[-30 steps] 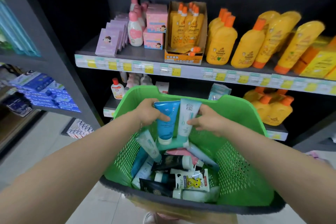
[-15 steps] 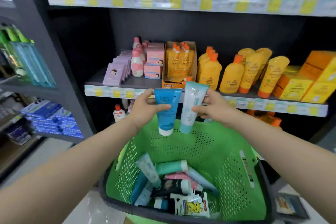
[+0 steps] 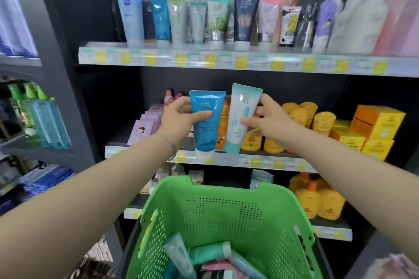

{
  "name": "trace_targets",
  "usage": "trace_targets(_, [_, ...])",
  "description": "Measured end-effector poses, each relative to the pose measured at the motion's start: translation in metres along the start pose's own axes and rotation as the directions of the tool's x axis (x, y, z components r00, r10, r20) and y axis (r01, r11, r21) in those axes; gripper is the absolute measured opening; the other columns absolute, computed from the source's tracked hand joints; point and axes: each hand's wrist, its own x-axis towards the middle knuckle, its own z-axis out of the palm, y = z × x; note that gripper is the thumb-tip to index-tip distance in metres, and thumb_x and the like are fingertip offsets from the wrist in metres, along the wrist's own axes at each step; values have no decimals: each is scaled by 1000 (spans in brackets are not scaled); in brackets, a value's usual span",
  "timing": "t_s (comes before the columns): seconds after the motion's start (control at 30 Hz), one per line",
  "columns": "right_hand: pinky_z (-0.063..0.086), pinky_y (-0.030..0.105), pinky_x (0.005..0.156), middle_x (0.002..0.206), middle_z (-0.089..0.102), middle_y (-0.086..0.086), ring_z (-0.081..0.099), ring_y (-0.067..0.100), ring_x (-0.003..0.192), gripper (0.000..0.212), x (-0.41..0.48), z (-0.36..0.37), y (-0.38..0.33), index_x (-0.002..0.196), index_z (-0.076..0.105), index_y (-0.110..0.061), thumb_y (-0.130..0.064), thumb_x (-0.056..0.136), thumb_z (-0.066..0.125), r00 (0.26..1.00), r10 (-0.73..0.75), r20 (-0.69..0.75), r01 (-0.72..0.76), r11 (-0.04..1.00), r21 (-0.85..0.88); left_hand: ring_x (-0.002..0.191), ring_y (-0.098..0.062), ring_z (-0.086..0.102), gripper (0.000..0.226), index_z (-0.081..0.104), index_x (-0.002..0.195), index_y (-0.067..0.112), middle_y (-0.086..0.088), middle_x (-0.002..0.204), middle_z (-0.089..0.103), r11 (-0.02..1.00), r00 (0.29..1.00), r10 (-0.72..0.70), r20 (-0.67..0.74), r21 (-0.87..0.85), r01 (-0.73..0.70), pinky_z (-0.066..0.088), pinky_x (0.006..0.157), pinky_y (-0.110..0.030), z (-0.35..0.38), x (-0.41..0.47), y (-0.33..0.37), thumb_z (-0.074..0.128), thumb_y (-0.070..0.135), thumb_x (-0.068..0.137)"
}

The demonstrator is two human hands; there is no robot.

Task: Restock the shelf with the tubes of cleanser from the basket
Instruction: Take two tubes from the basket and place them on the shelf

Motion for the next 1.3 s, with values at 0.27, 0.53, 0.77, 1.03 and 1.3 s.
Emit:
trace_targets(0.27, [58,43,81,110,69,-2,69,18,94,41,5,-26,-40,124,43,-16,-9,91,65,998,-58,-4,58,996,-63,94,-17,69,42,60,112,12,-4,104,70,995,996,87,-28,-42,-88,58,71,-24,9,20,46,81,14,76])
trace_targets(0.53, [57,34,70,106,68,-2,69,15,82,38,8,-35,-62,122,42,-18,-8,92,63,995,-99,-18,97,990,-99,94,-26,70,44,59,111,8,-11,107,70,991,995,102,-15,-81,-103,60,76,-44,12,24,66,82,11,74])
trace_targets(0.77, [55,35,72,107,70,3,71,19,86,40,8,-42,-74,124,42,-20,-9,92,64,991,-129,-21,127,989,-75,84,-18,72,42,57,112,15,-5,103,71,992,996,86,-15,-87,-87,56,56,-26,10,16,86,79,14,77])
trace_targets(1.03, [56,36,74,107,70,5,71,21,87,38,15,-40,-89,122,43,-16,-10,91,65,989,-144,-30,143,989,-38,87,-20,73,34,58,106,17,-4,99,73,984,990,139,-29,-108,-142,59,65,-32,0,20,108,78,14,79])
trace_targets(1.3, [54,26,60,106,69,4,69,15,84,33,56,-24,-137,115,45,-15,-6,90,66,970,-236,-55,235,972,-30,78,-4,66,32,57,109,16,2,95,68,959,956,283,-71,5,-283,46,51,-10,-31,59,144,75,22,82])
